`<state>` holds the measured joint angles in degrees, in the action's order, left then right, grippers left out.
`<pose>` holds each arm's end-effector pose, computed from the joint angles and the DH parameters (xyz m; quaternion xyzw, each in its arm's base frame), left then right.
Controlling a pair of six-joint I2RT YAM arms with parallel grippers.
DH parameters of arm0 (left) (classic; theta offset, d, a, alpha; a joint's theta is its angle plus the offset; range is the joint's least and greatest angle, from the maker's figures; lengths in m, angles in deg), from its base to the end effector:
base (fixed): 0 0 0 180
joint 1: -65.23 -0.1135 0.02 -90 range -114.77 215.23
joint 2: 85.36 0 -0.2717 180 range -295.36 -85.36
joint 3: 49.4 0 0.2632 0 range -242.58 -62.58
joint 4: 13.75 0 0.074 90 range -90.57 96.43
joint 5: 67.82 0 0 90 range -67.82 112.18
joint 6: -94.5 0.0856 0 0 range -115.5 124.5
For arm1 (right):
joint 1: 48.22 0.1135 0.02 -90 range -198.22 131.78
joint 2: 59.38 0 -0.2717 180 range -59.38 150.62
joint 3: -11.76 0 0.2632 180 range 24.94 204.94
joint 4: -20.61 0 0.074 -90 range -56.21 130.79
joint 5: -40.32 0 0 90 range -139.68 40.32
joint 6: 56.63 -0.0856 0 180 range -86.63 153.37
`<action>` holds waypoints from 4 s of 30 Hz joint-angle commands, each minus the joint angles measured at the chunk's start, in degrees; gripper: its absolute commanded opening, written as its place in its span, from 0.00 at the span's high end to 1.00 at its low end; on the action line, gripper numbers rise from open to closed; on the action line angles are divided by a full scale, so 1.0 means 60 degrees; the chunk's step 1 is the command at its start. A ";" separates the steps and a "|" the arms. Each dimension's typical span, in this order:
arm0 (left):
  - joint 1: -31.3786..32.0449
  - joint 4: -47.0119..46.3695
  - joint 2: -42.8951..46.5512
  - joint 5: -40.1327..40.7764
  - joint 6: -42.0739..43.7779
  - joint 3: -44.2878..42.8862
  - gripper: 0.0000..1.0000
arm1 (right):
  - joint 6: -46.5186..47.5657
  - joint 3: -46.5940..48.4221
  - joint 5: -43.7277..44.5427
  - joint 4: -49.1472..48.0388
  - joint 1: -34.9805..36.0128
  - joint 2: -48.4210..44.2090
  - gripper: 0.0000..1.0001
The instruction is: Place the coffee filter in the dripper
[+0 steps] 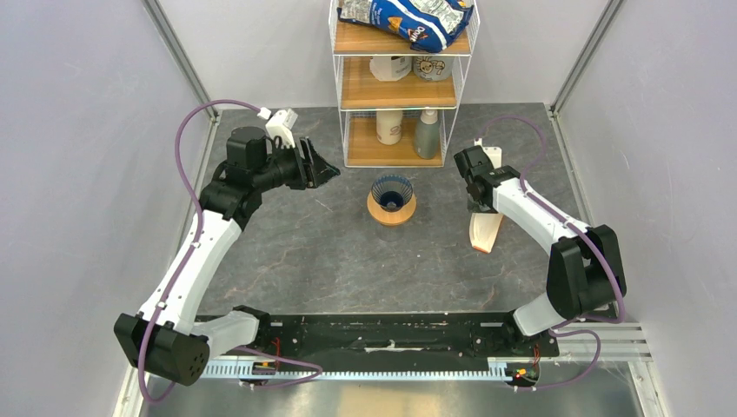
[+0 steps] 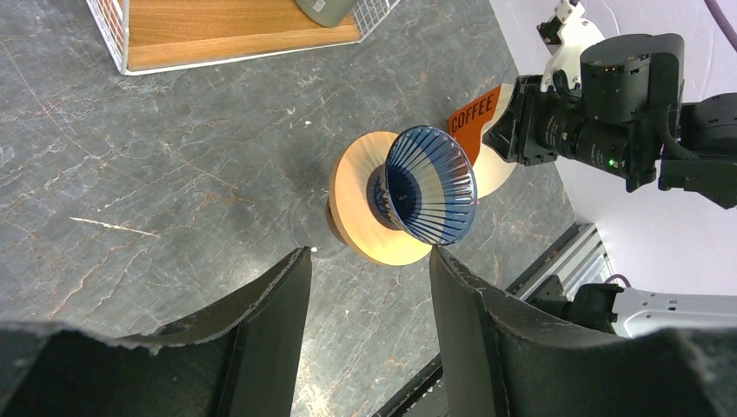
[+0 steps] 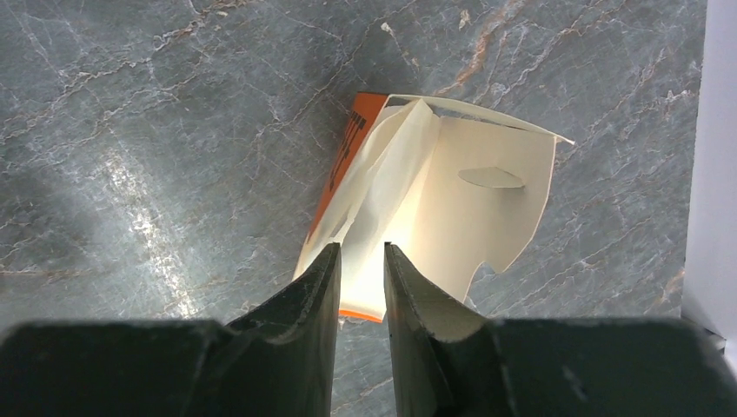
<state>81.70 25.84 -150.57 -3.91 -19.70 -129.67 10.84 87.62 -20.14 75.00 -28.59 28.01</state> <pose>0.2746 -0.1204 0.3659 0.0665 0.8258 -0.3611 0.4280 0.3213 0.0698 0.1968 0.0771 0.9440 -0.1601 0.2779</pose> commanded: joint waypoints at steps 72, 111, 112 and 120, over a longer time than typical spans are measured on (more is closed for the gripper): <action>0.0049 -0.0520 -0.0282 -0.0501 -0.0281 -0.0142 0.40 | -0.0036 0.0206 -0.0752 0.0664 -0.0286 -0.1701 1.00; 0.5746 -0.2008 -0.2131 0.5509 0.3693 -0.3449 0.29 | -0.1010 0.4251 -0.5742 -0.0976 0.0227 -0.3227 1.00; 0.5968 -0.2213 -0.2241 0.5676 0.3852 -0.3481 0.30 | -0.1105 0.4281 -0.5686 -0.0996 0.0229 -0.3167 1.00; 0.6936 -0.3009 -0.3037 0.6732 0.4967 -0.3769 0.30 | -0.1588 0.4226 -0.5760 -0.0973 0.0321 -0.2978 1.00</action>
<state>122.75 12.51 -166.95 30.14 4.73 -148.99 4.00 111.24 -54.00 70.94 -27.25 9.91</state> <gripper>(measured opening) 0.703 0.007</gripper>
